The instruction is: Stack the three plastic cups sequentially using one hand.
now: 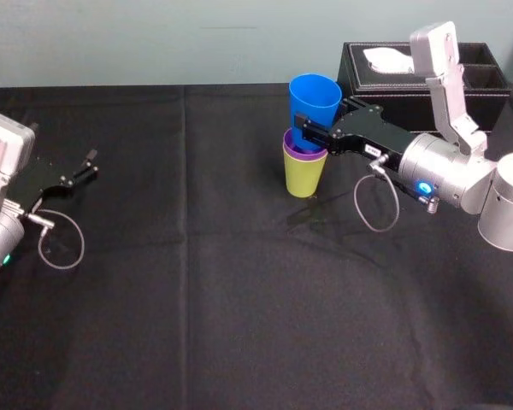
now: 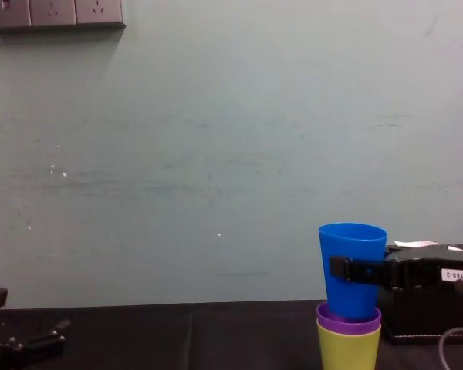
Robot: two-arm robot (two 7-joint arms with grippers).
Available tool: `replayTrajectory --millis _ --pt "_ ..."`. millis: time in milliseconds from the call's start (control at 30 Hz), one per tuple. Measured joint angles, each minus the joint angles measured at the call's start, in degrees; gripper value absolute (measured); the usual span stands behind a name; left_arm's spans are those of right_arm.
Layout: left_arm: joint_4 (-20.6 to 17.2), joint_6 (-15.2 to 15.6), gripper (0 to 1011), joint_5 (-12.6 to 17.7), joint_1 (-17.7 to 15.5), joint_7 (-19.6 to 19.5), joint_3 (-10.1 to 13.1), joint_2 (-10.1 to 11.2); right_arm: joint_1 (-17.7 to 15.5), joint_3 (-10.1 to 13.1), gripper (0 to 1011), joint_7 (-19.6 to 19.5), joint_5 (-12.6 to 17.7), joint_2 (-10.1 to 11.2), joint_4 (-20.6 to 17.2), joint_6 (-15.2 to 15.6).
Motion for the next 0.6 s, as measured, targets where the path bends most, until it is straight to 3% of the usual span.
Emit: replayTrajectory --millis 600 --pt "0.00 0.00 1010 0.00 0.00 0.00 0.00 0.00 0.58 -0.56 716 0.60 -1.56 -1.30 2.76 -1.09"
